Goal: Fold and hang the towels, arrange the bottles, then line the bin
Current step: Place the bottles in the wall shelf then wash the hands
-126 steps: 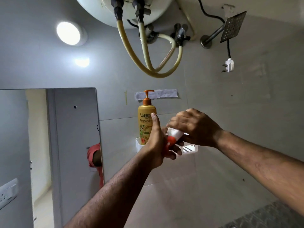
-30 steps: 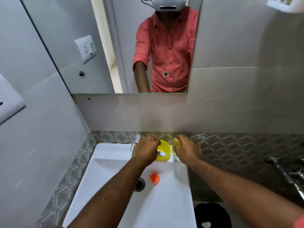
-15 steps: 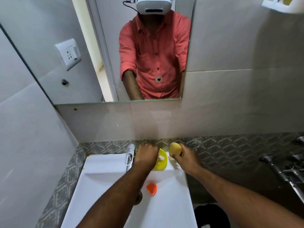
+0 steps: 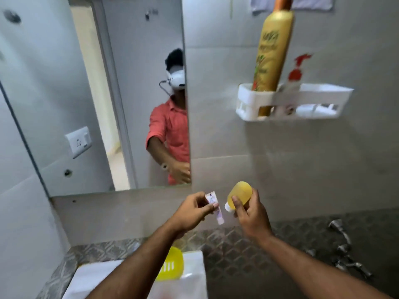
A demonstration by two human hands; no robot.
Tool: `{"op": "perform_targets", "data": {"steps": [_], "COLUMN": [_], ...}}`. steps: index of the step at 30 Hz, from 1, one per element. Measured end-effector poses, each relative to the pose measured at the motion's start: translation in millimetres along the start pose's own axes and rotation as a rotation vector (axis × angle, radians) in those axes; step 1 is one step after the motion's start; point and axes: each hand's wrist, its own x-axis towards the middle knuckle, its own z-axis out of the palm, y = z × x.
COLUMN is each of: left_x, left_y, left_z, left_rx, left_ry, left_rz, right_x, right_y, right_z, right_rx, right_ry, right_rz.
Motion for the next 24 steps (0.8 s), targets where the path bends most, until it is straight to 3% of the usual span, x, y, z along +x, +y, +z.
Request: {"op": "perform_targets", "data": {"steps": [5,9,13,16,20,24], "left_x": [30,51,67,75,81,86], "left_y": [101,170,223,246,258,259], "left_z": [43,73,95,105,113,115], "left_rx": [-0.168,-0.175,-0.152,-0.125,-0.058,0.0], "left_ry": [-0.07,-0.157,-0.203,-0.216,-0.228,-0.206], "left_rz": [0.15,0.286,0.386,0.405,0.406,0.428], "right_x": [37,73,121,163,200,216], "right_y": [-53,-114,-160,-189,-201,-190], "right_z": [-100,-187,-259,-293,-305,-302], "right_rx": [0.181,0.201,0.201,0.129,0.12,-0.053], "right_ry": [0.276,0.498,0.592,0.472,0.045,-0.191], "right_rz": [-0.22,-0.477,-0.647,-0.548,-0.32,-0.219]}}
